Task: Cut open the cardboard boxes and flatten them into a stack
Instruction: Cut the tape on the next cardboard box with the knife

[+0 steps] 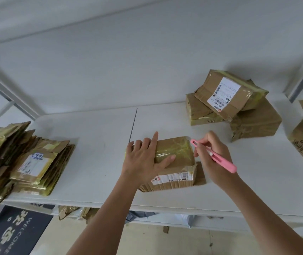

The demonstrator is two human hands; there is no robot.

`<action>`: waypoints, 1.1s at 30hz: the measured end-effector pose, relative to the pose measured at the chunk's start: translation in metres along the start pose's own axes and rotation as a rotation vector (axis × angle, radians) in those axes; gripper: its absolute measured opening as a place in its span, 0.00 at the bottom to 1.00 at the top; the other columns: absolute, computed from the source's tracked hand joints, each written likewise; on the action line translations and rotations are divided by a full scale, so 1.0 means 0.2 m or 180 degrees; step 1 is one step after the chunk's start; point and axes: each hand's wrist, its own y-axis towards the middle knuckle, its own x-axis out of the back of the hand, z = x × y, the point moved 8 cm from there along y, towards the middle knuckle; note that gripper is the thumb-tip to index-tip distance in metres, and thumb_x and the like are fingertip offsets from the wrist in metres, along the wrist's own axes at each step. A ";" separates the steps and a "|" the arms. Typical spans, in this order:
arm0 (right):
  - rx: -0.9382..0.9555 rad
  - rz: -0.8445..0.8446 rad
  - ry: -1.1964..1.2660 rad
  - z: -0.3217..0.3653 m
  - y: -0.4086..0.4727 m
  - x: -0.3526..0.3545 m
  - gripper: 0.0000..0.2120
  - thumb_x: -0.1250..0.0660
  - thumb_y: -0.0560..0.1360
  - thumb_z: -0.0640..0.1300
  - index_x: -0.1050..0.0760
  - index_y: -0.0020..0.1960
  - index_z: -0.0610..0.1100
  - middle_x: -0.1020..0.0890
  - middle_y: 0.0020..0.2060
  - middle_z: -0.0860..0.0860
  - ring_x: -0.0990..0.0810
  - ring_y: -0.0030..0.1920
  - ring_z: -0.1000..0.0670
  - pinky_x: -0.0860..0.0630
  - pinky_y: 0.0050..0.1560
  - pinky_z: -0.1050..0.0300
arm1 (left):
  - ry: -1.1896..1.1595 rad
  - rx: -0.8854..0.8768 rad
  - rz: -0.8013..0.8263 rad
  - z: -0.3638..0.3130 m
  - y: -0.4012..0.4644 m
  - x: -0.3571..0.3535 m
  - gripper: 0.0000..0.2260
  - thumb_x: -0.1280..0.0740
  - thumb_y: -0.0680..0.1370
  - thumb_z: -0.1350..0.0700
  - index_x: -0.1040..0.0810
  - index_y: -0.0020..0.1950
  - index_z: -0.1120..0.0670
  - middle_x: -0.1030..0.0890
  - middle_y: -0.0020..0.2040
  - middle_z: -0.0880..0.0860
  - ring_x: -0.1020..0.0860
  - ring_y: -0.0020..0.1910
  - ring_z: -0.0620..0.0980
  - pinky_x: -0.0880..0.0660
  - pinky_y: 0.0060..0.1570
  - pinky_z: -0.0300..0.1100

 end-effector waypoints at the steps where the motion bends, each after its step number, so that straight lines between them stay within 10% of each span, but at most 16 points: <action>1: 0.0098 0.0084 -0.0189 0.01 0.01 -0.01 0.12 0.41 0.80 0.50 0.35 0.44 0.42 0.23 0.31 0.46 0.21 0.31 0.46 0.23 0.30 0.42 | -0.0074 -0.0072 0.0026 0.00 0.00 0.00 0.51 0.66 0.64 0.20 0.53 0.81 0.47 0.32 0.67 0.46 0.33 0.67 0.50 0.44 0.73 0.51; 11: 0.0369 0.0174 -0.0994 0.11 -0.08 0.04 0.08 0.43 0.77 0.45 0.36 0.40 0.43 0.32 0.29 0.56 0.30 0.30 0.53 0.36 0.27 0.70 | -0.0437 -0.0261 -0.0095 -0.02 -0.02 0.02 0.48 0.46 0.61 0.18 0.38 0.75 0.41 0.31 0.65 0.40 0.32 0.66 0.46 0.43 0.74 0.53; 24: -0.0052 0.0305 0.0052 0.08 0.00 0.05 0.10 0.41 0.76 0.52 0.36 0.40 0.48 0.24 0.28 0.49 0.24 0.28 0.47 0.25 0.29 0.44 | -0.0604 -0.0277 -0.0082 -0.01 -0.04 0.03 0.48 0.44 0.60 0.18 0.38 0.75 0.40 0.31 0.65 0.39 0.32 0.66 0.44 0.43 0.74 0.48; 33: -0.0290 0.0463 0.0510 0.05 -0.10 0.08 0.12 0.39 0.73 0.49 0.36 0.36 0.42 0.29 0.25 0.51 0.32 0.25 0.51 0.33 0.27 0.56 | -0.0652 -0.0354 -0.0090 -0.02 -0.04 0.03 0.47 0.41 0.59 0.19 0.38 0.75 0.38 0.31 0.65 0.38 0.32 0.65 0.43 0.45 0.72 0.43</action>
